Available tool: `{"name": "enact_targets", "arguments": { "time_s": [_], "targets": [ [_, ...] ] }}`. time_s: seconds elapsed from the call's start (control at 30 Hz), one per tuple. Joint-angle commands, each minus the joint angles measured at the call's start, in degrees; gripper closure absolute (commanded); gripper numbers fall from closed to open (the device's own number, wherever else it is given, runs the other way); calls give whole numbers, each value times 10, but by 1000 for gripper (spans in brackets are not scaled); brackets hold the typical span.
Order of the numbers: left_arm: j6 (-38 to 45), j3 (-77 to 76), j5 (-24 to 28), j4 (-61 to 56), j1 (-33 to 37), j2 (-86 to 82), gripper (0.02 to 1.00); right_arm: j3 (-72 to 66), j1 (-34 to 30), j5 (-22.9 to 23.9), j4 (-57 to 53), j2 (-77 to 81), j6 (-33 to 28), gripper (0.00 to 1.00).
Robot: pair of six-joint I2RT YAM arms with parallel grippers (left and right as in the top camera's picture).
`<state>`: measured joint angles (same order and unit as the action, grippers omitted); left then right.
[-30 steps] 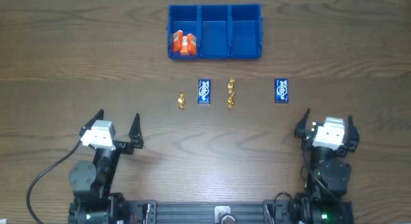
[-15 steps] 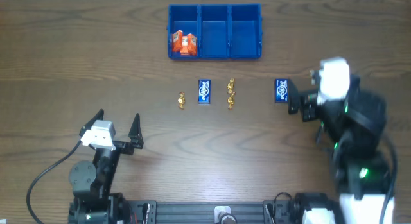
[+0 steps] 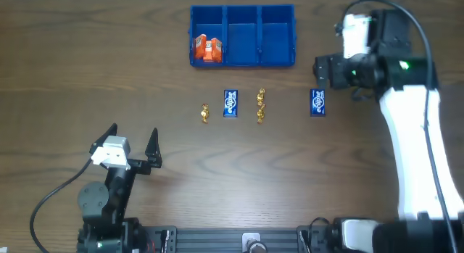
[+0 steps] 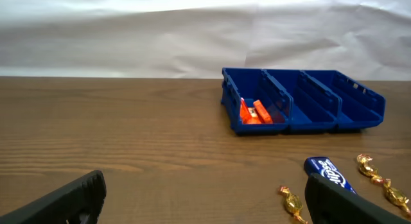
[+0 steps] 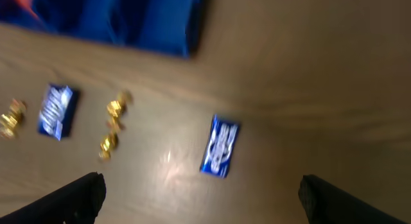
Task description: Sort Candies Into Trays
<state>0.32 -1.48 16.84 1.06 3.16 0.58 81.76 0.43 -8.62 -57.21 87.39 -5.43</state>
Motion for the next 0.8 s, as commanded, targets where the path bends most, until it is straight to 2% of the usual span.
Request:
{"name": "enact_targets", "arguments": {
  "time_s": [0.03, 0.23, 0.37, 0.8],
  "targets": [
    [10, 12, 11, 17, -2, -3, 20, 8, 3, 31, -15, 83, 55, 3],
    [10, 12, 11, 17, -2, -3, 20, 8, 8, 52, -14, 165, 78, 3],
    [10, 12, 11, 17, -2, -3, 20, 8, 12, 78, -8, 202, 115, 3],
    [10, 12, 11, 17, -2, -3, 20, 8, 22, 90, 19, 298, 130, 3]
  ]
}}
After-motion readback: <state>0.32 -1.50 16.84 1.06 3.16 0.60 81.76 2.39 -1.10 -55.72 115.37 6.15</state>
